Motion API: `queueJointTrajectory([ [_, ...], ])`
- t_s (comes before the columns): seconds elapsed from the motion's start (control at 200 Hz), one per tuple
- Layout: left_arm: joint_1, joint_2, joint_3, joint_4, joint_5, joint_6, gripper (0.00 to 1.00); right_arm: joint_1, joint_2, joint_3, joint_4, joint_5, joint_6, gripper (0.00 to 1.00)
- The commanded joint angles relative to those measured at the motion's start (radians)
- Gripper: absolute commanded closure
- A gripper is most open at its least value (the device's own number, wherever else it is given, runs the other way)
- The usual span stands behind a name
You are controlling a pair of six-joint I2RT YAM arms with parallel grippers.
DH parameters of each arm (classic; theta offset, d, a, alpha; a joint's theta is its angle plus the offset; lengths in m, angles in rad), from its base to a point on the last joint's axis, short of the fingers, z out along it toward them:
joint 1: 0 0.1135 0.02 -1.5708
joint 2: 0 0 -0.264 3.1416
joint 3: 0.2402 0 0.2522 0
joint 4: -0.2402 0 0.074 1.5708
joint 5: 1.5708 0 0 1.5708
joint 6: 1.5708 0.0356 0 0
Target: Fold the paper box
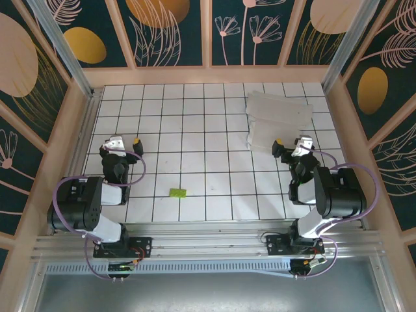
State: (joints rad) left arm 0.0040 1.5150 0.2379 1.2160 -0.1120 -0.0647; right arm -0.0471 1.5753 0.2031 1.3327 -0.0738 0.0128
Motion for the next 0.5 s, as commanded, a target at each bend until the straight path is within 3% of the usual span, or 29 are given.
queueJointTrajectory([
  [0.0,0.002,0.002,0.005,0.039,0.018,-0.017,0.01,-0.003,-0.009,0.016,0.001,-0.014,0.001,0.01],
  [0.31,0.002,-0.015,0.003,0.029,0.033,-0.01,0.01,-0.002,-0.01,0.014,0.001,0.002,0.006,0.01],
  [0.496,0.003,-0.176,-0.003,-0.102,-0.039,-0.043,0.01,-0.003,-0.02,0.015,-0.007,0.024,0.014,0.01],
])
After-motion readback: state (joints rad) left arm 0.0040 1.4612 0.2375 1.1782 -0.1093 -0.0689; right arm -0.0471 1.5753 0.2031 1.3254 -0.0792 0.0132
